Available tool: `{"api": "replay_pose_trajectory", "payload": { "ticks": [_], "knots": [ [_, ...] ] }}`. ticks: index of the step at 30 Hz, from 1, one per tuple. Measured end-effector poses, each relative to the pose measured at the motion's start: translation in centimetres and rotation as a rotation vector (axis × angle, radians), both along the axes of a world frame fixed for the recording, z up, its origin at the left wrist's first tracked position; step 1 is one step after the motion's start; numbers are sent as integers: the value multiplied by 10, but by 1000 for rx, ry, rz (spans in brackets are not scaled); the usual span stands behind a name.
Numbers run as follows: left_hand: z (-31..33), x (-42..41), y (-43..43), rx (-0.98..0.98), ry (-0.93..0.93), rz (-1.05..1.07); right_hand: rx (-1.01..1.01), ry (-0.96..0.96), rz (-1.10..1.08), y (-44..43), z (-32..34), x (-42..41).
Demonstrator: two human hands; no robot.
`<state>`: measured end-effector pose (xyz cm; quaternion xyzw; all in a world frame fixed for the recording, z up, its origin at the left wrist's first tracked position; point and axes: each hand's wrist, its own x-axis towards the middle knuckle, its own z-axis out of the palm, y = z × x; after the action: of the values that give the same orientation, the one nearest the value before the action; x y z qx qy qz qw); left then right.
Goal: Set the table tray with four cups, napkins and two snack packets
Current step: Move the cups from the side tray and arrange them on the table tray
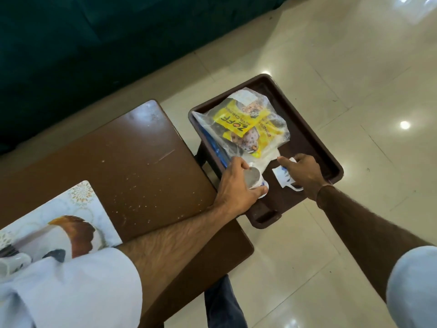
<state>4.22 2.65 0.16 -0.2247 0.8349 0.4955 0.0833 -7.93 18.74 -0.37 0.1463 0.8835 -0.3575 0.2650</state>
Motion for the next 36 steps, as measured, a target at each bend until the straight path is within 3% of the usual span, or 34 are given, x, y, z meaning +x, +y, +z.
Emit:
{"api": "replay_pose_trajectory", "payload": {
  "ticks": [4,9,15,22,27,32,36],
  "knots": [
    [13,26,-38,29,13,20,-12,53,88,-51,23,10],
    [20,91,-115,-114,16,-117,-154,48,306,-146,38,50],
    [24,183,-204,-174,-139,-101,-356,-268,413,-254,36,129],
    [25,286,-272,-263,-206,-113,-410,-506,397,-371,39,242],
    [22,344,-294,-335,-170,-69,-281,-341,517,-424,30,297],
    [11,374,-296,-560,-145,-159,-96,-117,774,-457,19,329],
    [2,381,-292,-570,-183,-182,17,13,1147,-476,15,341]
  ]
}}
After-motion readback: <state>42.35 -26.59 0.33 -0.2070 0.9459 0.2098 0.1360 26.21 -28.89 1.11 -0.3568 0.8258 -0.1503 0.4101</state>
